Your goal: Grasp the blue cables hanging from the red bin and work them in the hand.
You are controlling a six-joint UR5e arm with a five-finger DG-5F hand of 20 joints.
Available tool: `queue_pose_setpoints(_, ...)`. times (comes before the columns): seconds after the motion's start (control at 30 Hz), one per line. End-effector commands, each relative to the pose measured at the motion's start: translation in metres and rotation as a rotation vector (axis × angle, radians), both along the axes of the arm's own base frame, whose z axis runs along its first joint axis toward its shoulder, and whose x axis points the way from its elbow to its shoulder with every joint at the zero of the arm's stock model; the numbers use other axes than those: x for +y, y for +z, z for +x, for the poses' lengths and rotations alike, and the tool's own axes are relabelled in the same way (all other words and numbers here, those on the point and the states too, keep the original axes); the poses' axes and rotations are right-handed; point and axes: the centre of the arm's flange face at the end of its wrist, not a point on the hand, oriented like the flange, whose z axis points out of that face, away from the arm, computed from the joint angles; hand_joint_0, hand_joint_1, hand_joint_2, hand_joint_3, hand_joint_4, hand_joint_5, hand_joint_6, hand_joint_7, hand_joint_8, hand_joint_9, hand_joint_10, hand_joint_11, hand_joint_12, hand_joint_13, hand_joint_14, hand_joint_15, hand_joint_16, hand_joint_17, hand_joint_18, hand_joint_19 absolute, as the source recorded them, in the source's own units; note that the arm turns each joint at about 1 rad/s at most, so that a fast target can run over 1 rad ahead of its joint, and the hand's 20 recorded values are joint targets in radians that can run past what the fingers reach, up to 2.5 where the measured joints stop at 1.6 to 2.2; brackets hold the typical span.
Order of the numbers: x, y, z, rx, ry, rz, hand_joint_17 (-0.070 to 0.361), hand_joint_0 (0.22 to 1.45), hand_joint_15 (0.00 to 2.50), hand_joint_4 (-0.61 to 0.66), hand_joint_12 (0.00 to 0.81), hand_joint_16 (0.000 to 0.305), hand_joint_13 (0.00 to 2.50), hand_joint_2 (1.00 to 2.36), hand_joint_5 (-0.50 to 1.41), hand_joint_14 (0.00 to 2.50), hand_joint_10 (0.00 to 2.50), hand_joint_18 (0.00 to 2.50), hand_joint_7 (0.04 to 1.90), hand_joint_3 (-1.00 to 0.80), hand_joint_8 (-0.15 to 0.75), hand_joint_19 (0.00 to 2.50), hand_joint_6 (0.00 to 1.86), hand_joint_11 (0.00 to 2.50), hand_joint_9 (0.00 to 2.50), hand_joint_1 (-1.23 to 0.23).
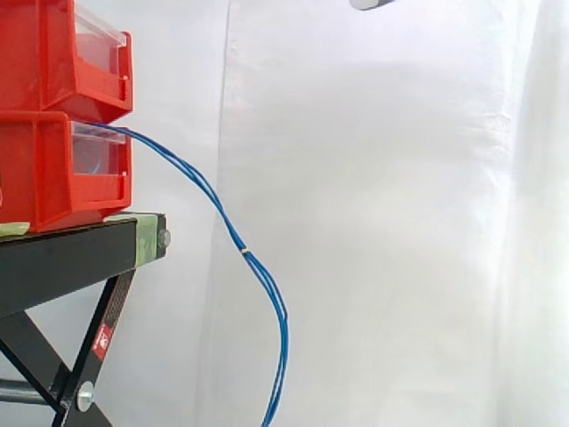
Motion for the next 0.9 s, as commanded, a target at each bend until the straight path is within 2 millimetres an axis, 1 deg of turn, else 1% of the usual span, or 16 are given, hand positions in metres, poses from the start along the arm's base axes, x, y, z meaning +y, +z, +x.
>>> queue_pose_setpoints(0.0,0.0001,0.0001,0.0,0.0,0.0,0.001,0.154,0.78,0.21,0.14,0.353,0.068,0.0,1.0,-0.31,0.0,0.0,0.0,0.65,-0.94,0.175,0.18,0.0,0.08,0.12,-0.55)
queue_pose_setpoints(0.87,0.0001,-0.0007,-0.0002,0.001,0.0,0.0,0.153,0.79,0.22,0.16,0.354,0.068,0.0,1.0,-0.28,0.01,0.0,0.0,0.67,-0.93,0.175,0.18,0.01,0.09,0.12,-0.56)
